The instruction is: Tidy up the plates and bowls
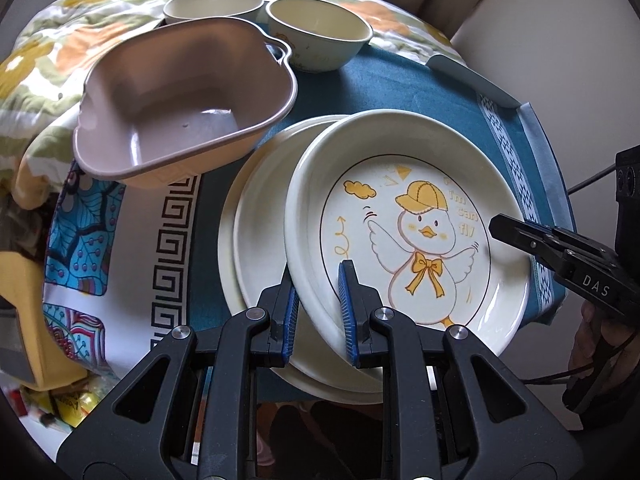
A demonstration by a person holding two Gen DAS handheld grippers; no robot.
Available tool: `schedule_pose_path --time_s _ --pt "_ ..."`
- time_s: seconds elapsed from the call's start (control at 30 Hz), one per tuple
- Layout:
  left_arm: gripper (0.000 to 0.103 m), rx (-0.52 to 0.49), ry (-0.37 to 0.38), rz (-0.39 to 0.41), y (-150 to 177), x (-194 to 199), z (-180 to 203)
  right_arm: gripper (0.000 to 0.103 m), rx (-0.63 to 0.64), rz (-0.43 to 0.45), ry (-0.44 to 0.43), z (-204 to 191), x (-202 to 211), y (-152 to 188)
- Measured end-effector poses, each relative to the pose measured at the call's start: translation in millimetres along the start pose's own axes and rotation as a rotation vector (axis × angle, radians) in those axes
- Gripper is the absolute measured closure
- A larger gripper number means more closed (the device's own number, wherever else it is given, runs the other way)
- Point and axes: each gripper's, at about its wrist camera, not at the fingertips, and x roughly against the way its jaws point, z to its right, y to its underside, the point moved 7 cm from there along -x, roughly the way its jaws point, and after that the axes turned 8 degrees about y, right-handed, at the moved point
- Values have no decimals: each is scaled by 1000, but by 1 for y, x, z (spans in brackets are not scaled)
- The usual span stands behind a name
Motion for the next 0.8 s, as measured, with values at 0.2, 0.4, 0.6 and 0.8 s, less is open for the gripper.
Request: schedule_pose_path --time_s 0.2,0.4,0.6,0.8 --pt "86 -8 -32 -3 0 -4 1 87 8 -5 4 -1 -1 -1" --pt "86 -42 -104 -17 -1 -9 1 87 19 -8 3 -1 -3 -2" --pt "86 -87 -185 -23 -3 -10 2 87 33 -11 -1 -3 -5 -4" --pt "86 -110 -239 -18 -2 -9 2 87 47 -20 -8 -5 -9 -2"
